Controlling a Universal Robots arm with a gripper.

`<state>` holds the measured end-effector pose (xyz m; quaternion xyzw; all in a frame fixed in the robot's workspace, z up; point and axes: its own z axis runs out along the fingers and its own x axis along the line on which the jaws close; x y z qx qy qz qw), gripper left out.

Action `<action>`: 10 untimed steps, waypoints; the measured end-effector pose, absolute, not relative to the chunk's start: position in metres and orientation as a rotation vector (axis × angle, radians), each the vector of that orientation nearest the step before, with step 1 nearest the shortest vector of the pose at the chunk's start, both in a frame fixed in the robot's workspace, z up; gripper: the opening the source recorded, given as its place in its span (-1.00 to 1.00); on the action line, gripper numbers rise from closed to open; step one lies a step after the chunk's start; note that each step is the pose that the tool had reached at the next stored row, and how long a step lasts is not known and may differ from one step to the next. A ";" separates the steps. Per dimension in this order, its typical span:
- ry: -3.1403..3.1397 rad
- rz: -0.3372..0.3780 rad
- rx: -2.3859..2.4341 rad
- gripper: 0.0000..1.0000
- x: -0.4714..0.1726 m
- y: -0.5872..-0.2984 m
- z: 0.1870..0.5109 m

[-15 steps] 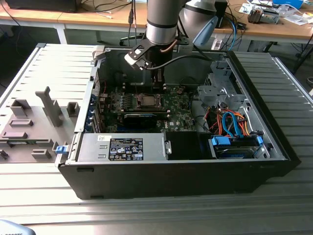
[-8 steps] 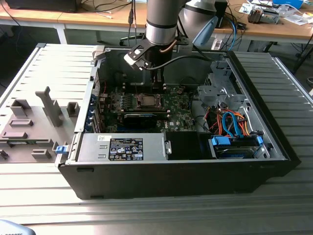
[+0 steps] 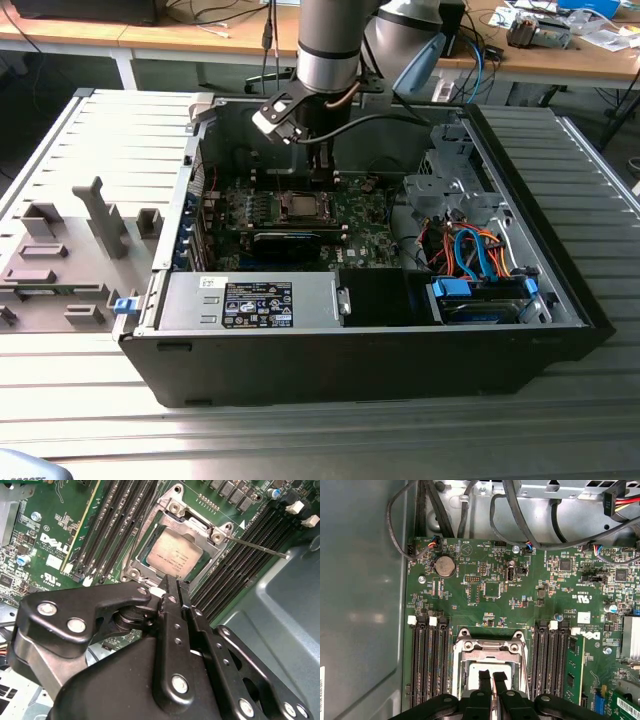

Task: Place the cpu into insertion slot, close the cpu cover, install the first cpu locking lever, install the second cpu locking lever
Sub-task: 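Close the cpu cover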

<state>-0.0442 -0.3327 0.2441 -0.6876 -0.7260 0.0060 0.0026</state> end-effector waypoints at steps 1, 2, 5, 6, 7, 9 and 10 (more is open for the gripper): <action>-2.277 0.019 -2.157 -0.67 -0.044 -0.333 0.244; -2.277 0.019 -2.157 -0.67 -0.045 -0.333 0.244; -2.277 0.019 -2.157 -0.67 -0.045 -0.333 0.244; -2.277 0.019 -2.157 -0.67 -0.045 -0.333 0.244; -2.277 0.019 -2.157 -0.67 -0.045 -0.333 0.243; -2.277 0.019 -2.157 -0.67 -0.046 -0.333 0.243; -2.277 0.019 -2.157 -0.67 -0.046 -0.333 0.243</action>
